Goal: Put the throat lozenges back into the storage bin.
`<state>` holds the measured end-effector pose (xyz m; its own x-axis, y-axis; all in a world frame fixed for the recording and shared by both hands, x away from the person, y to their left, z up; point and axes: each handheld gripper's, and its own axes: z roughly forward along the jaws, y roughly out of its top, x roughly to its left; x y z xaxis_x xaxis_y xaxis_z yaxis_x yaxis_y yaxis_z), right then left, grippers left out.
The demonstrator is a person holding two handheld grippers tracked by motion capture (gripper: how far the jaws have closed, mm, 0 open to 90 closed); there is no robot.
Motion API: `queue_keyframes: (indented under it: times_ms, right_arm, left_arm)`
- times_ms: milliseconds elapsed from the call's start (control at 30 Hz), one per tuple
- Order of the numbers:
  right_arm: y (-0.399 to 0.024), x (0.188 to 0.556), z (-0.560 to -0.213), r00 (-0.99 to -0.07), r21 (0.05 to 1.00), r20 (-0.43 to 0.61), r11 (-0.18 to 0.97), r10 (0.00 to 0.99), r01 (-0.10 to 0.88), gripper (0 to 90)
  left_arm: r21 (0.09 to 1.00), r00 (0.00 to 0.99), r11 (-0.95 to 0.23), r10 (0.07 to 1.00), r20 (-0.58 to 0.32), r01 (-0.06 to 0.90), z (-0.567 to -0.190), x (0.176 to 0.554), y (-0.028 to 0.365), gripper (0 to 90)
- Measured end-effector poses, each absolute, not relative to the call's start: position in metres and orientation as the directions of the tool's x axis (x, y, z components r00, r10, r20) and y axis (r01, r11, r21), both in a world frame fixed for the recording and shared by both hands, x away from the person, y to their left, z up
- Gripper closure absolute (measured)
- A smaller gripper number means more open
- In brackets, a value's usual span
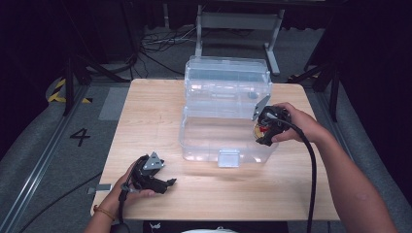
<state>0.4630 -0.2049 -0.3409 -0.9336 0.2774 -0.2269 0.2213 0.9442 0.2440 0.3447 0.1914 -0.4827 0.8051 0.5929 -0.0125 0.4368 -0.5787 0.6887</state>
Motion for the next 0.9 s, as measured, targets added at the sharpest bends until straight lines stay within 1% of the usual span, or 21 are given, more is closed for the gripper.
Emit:
queue_keyframes:
  times_ms: [67,200,367,533,600,700,733,900]
  right_arm:
    - [-0.205,0.467,-0.345,-0.939,0.247,-0.209,0.944,0.273,0.22,20.4]
    - [-0.205,0.471,-0.353,-0.957,0.232,-0.193,0.957,0.219,0.173,20.4]
    - [-0.203,0.47,-0.36,-0.961,0.238,-0.179,0.957,0.21,0.165,20.4]
    - [-0.205,0.471,-0.366,-0.966,0.219,-0.173,0.963,0.194,0.155,20.3]
    - [-0.208,0.471,-0.368,-0.965,0.2,-0.175,0.967,0.195,0.159,20.3]
    - [-0.213,0.471,-0.368,-0.966,0.209,-0.166,0.964,0.198,0.162,20.3]
    - [-0.215,0.471,-0.367,-0.963,0.211,-0.164,0.961,0.214,0.177,20.2]
    - [-0.218,0.472,-0.367,-0.962,0.227,-0.142,0.953,0.234,0.198,20.0]
  left_arm:
    - [0.689,0.805,-0.579,0.593,-0.013,0.437,-0.483,0.345,0.191,16.6]
    - [0.689,0.805,-0.579,0.593,-0.012,0.436,-0.483,0.345,0.191,16.6]
    - [0.689,0.805,-0.579,0.593,-0.012,0.436,-0.483,0.345,0.191,16.6]
    - [0.689,0.805,-0.579,0.593,-0.012,0.436,-0.483,0.345,0.191,16.6]
    - [0.689,0.805,-0.579,0.593,-0.012,0.437,-0.483,0.345,0.191,16.6]
    - [0.689,0.805,-0.579,0.593,-0.012,0.437,-0.483,0.345,0.191,16.6]
    - [0.689,0.805,-0.579,0.593,-0.012,0.437,-0.483,0.345,0.191,16.6]
    - [0.689,0.805,-0.579,0.593,-0.012,0.436,-0.483,0.345,0.191,16.6]
